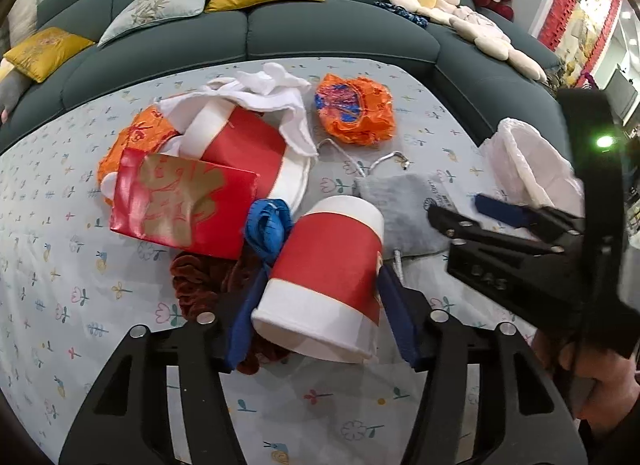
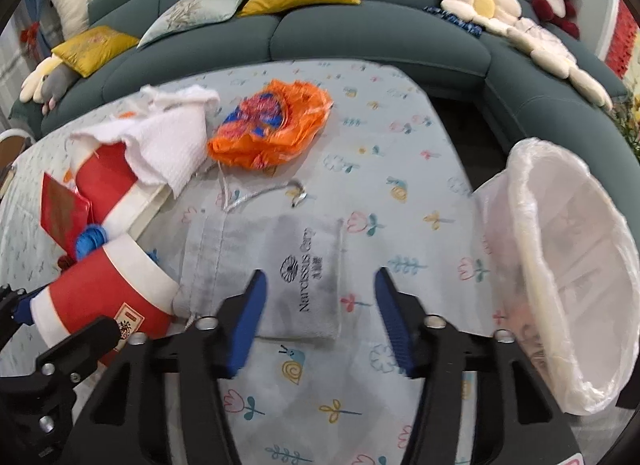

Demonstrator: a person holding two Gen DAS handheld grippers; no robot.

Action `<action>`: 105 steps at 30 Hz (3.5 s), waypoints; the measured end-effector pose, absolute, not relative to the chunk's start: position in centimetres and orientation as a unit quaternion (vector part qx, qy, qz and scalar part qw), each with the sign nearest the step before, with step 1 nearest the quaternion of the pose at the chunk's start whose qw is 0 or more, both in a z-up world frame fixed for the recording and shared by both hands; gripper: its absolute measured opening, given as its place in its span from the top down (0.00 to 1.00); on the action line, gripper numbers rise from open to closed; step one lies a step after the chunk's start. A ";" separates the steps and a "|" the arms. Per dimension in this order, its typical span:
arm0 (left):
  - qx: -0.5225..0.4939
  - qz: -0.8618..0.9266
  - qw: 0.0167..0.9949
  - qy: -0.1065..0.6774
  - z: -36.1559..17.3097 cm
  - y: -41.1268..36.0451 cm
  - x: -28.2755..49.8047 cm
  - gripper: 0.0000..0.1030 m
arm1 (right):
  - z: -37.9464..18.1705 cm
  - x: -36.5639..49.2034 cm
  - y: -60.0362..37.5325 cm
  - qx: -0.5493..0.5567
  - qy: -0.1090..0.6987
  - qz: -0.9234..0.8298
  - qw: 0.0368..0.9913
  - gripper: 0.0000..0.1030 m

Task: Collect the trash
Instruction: 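Grasp the red-and-white cup with the left tool while the right tool grasps the grey pouch, then carry cup and pouch over the wastebasket and open both tools, then grasp the dark red scrunchie with the left tool while the right tool grasps the blue ribbon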

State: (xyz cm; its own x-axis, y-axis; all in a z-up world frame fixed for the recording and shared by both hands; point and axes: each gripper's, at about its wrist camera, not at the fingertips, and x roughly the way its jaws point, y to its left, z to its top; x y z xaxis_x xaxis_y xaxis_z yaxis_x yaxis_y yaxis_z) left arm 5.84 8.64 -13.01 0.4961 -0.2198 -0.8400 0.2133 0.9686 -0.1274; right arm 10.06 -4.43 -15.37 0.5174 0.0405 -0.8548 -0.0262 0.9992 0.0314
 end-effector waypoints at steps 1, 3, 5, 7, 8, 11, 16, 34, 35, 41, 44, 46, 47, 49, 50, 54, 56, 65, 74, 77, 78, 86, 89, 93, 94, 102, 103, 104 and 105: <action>-0.006 -0.128 0.864 0.487 -13.0 8.6 5.8 0.53 | -15.7 10.1 -4.4 0.010 0.496 0.023 0.868 0.61; -0.009 -0.136 0.862 0.489 -12.9 8.4 5.8 0.57 | -16.3 10.2 -4.5 0.013 0.501 0.030 0.865 0.66; -0.007 -0.140 0.864 0.484 -12.7 8.1 5.6 0.59 | -16.3 10.1 -4.5 0.014 0.497 0.037 0.867 0.74; -0.007 -0.143 0.865 0.482 -12.4 8.0 5.5 0.63 | -16.2 10.0 -4.4 0.014 0.496 0.046 0.867 0.85; -0.008 -0.145 0.865 0.481 -12.2 7.9 5.5 0.64 | -16.1 9.9 -4.4 0.014 0.495 0.047 0.868 0.93; -0.012 -0.150 0.866 0.477 -11.6 7.8 5.4 0.67 | -15.4 9.6 -5.0 0.031 0.490 0.054 0.869 0.94; -0.008 -0.159 0.872 0.462 -10.1 6.9 5.3 0.67 | -12.7 8.6 -6.3 0.047 0.466 0.054 0.882 0.95; 0.073 -0.255 0.884 0.385 -3.6 -4.0 5.7 0.67 | -4.2 4.2 -19.3 0.114 0.372 -0.065 0.919 0.95; 0.078 -0.264 0.883 0.381 -3.3 -5.0 5.7 0.67 | -4.0 4.0 -19.9 0.115 0.368 -0.074 0.920 0.95; 0.091 -0.299 0.877 0.364 -2.4 -9.7 5.8 0.67 | -3.3 3.0 -23.9 0.121 0.354 -0.126 0.919 0.95; 0.086 -0.318 0.872 0.362 -2.2 -11.6 6.1 0.67 | -3.8 2.6 -25.6 0.128 0.357 -0.146 0.914 0.95; 0.088 -0.330 0.869 0.357 -2.2 -12.8 6.1 0.67 | -4.3 2.4 -26.7 0.134 0.360 -0.155 0.910 0.95; 0.090 -0.333 0.868 0.356 -2.2 -13.2 6.2 0.67 | -4.5 2.3 -27.0 0.136 0.362 -0.157 0.909 0.95; 0.094 -0.340 0.865 0.357 -2.5 -14.1 6.3 0.67 | -5.0 2.3 -27.5 0.143 0.366 -0.159 0.906 0.95; 0.092 -0.342 0.864 0.358 -2.6 -14.4 6.5 0.67 | -5.2 2.3 -27.7 0.146 0.367 -0.160 0.904 0.95; 0.086 -0.351 0.859 0.363 -3.2 -15.6 6.9 0.66 | -5.6 2.2 -28.3 0.149 0.370 -0.162 0.903 0.95; 0.084 -0.357 0.856 0.365 -3.5 -16.0 7.0 0.65 | -5.8 2.1 -28.5 0.148 0.371 -0.166 0.901 0.91; 0.082 -0.341 0.866 0.357 -3.5 -15.9 7.2 0.34 | -5.5 1.2 -28.5 0.151 0.358 -0.180 0.904 0.68; 0.080 -0.290 0.880 0.367 -2.7 -12.1 7.7 0.32 | -4.0 1.1 -25.8 0.146 0.349 -0.148 0.914 0.55; 0.076 -0.269 0.885 0.373 -2.5 -9.8 7.9 0.32 | -3.3 1.2 -24.1 0.138 0.345 -0.129 0.919 0.50; 0.075 -0.262 0.887 0.372 -2.4 -9.1 7.9 0.32 | -3.1 1.2 -23.3 0.133 0.345 -0.119 0.921 0.50; 0.066 -0.191 0.897 0.394 -2.2 -2.1 8.4 0.32 | -1.9 1.8 -17.5 0.108 0.348 -0.053 0.930 0.44; 0.066 -0.162 0.897 0.407 -2.8 0.8 8.2 0.32 | -1.8 2.3 -15.1 0.092 0.353 -0.029 0.931 0.44; 0.065 -0.131 0.893 0.425 -4.6 4.6 7.6 0.32 | -1.8 2.7 -11.9 0.078 0.361 0.002 0.929 0.44; 0.063 -0.121 0.891 0.432 -5.2 5.6 7.5 0.32 | -1.9 2.8 -11.2 0.076 0.364 0.009 0.928 0.44; 0.021 -0.075 0.874 0.479 -9.0 11.4 7.0 0.32 | -3.1 4.1 -5.7 0.069 0.386 0.069 0.917 0.44; 0.011 -0.069 0.871 0.486 -9.6 12.3 7.0 0.32 | -3.3 4.3 -4.9 0.066 0.389 0.074 0.916 0.44; 0.000 -0.066 0.869 0.491 -10.0 12.9 7.1 0.32 | -3.5 4.4 -4.3 0.063 0.391 0.077 0.915 0.44; -0.009 -0.063 0.866 0.497 -10.5 13.3 7.3 0.32 | -3.6 4.6 -3.5 0.060 0.394 0.082 0.913 0.44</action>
State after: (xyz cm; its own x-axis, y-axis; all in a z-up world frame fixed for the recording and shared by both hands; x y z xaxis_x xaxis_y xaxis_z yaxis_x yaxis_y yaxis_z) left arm 7.25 13.34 -10.46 0.4984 -0.1190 -0.8587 0.1006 0.9918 -0.0791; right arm 4.61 -3.48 -3.65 0.6759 0.1971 -0.7101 -0.1029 0.9794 0.1739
